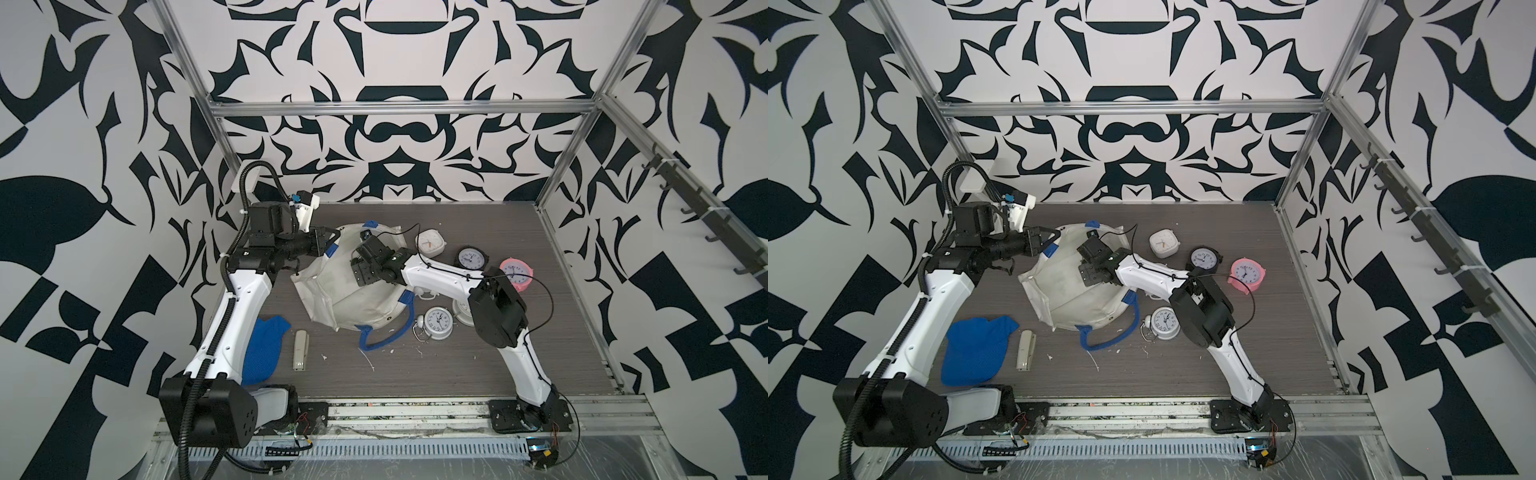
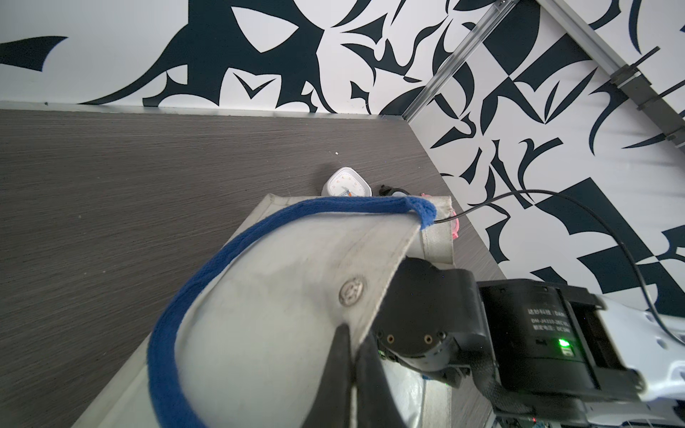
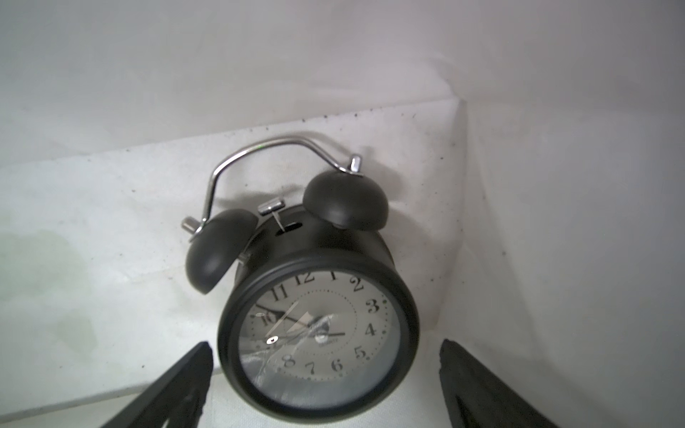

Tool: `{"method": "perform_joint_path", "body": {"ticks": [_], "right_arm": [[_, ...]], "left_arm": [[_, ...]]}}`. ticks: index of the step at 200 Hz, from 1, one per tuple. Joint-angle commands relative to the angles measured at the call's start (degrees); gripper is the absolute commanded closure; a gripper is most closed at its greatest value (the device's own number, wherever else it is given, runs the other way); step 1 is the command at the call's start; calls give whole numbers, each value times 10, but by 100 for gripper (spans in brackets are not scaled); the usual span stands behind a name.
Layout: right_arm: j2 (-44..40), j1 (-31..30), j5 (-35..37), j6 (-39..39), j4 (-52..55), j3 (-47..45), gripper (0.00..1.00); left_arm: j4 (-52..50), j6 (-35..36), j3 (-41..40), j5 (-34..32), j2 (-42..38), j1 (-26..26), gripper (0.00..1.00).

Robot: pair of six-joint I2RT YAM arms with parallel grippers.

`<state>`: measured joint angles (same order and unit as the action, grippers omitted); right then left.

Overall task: Take the alarm clock out of the canvas bag
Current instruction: Pick up the alarm from the canvas bag.

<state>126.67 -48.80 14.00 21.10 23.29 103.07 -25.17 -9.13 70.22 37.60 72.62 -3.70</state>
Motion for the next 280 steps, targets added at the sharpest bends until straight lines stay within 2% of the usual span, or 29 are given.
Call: {"method": "perform_joint_path", "body": {"ticks": [1,25,76,108,147,175,214,280], "right_arm": [[0,31,-60,36,-33,12,1],[6,50,-164,61,-76,-3,1],[5,52,-262,64,-141,-27,4],[0,39,-304,66,-172,-32,6],[-21,7,-322,56,-177,-47,8],[-45,0,-314,50,-172,-73,9],[-69,5,-234,-2,-128,-68,6],[-2,17,-160,-11,-132,-2,1]], "left_arm": [[18,5,16,33,-10,2,100],[17,6,15,34,-10,2,100],[18,9,14,34,-9,2,100],[18,10,13,33,-7,2,100],[10,21,8,22,-6,2,100],[-1,35,9,18,-10,2,100],[-9,50,7,24,-13,2,100],[-8,59,1,57,-15,2,100]]}}
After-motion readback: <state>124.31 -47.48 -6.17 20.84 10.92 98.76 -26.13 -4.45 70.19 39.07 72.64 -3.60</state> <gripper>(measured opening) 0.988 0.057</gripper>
